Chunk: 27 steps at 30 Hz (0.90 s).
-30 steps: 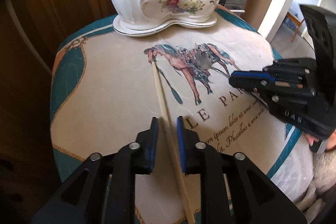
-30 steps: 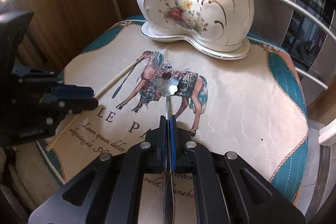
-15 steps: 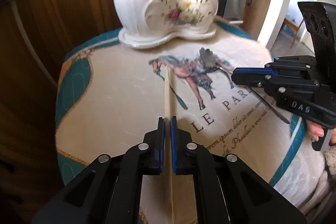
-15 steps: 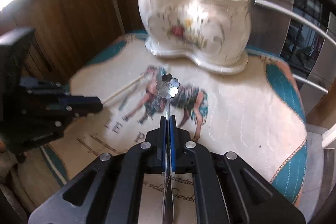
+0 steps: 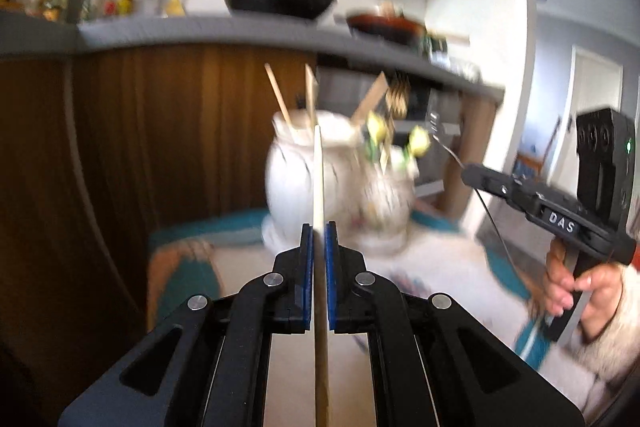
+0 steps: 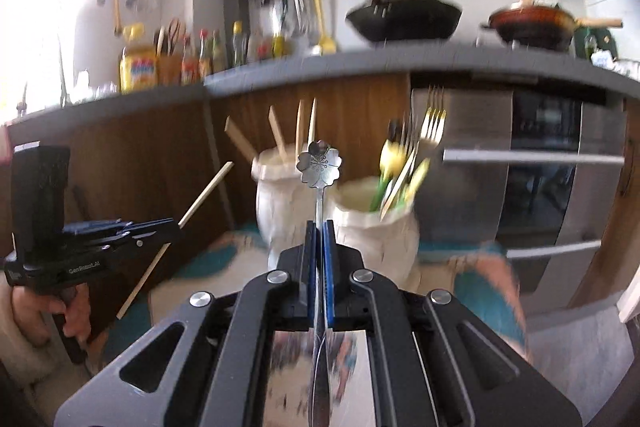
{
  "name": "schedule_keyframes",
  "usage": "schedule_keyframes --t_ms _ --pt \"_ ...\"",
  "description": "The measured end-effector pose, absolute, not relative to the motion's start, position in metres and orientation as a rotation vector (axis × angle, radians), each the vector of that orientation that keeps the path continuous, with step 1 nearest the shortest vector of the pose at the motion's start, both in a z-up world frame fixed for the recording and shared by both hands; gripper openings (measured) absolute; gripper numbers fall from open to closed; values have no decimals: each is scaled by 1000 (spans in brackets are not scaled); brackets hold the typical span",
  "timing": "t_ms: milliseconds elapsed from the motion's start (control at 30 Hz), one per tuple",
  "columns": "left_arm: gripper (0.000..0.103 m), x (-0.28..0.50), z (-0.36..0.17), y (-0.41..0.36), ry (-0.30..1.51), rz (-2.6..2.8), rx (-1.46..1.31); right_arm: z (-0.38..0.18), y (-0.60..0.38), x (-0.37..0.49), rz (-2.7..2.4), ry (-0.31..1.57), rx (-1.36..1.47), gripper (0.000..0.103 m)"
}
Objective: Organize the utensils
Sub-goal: 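Lift the chopstick and silver spoon and carry both over the ceramic holder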
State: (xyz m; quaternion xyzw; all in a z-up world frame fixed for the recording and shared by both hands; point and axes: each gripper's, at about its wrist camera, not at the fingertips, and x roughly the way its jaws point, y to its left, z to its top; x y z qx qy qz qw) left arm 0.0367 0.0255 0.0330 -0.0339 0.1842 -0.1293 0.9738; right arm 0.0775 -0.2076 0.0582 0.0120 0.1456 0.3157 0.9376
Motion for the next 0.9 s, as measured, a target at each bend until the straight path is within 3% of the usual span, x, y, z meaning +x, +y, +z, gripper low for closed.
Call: schedule_keyframes --t_ms 333,900 --pt "6 104 97 65 51 -259 -257 109 -208 142 607 145 209 3" --pt "6 179 102 46 -33 -285 -300 88 -189 211 548 157 270 3"
